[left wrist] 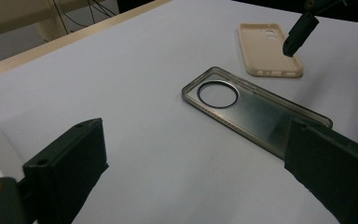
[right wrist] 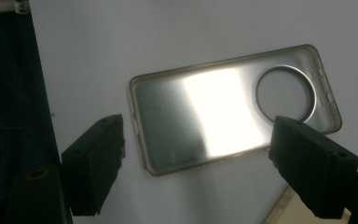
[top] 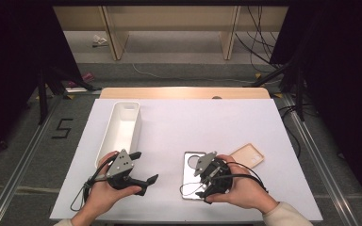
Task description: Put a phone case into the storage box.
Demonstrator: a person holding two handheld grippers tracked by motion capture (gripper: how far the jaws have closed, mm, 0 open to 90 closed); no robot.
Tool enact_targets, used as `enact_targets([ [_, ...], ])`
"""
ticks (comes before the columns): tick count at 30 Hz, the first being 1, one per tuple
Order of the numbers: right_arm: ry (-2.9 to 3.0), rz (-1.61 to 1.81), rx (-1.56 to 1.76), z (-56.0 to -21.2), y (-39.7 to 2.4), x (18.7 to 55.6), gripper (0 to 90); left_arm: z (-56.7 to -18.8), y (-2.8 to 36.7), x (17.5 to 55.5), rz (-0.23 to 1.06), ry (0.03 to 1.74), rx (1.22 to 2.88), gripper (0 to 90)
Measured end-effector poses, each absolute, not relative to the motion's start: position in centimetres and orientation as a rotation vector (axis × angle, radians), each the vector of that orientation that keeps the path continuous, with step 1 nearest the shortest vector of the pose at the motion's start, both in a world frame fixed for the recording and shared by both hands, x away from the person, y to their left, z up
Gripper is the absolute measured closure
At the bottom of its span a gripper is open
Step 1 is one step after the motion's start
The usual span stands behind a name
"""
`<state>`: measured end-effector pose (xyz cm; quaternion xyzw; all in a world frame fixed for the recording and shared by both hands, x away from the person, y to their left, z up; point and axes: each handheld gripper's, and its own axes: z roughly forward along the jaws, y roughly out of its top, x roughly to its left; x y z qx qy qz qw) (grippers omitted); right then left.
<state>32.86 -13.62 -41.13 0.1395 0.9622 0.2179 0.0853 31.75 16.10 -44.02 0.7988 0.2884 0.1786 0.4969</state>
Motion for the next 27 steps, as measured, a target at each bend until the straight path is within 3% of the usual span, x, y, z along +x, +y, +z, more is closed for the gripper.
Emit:
enact_targets([
  [27,2.985,0.337,0.250,-44.5,-10.6,32.9,32.0,-44.0,15.9,31.8,0.433,0.692,1.938,5.4],
])
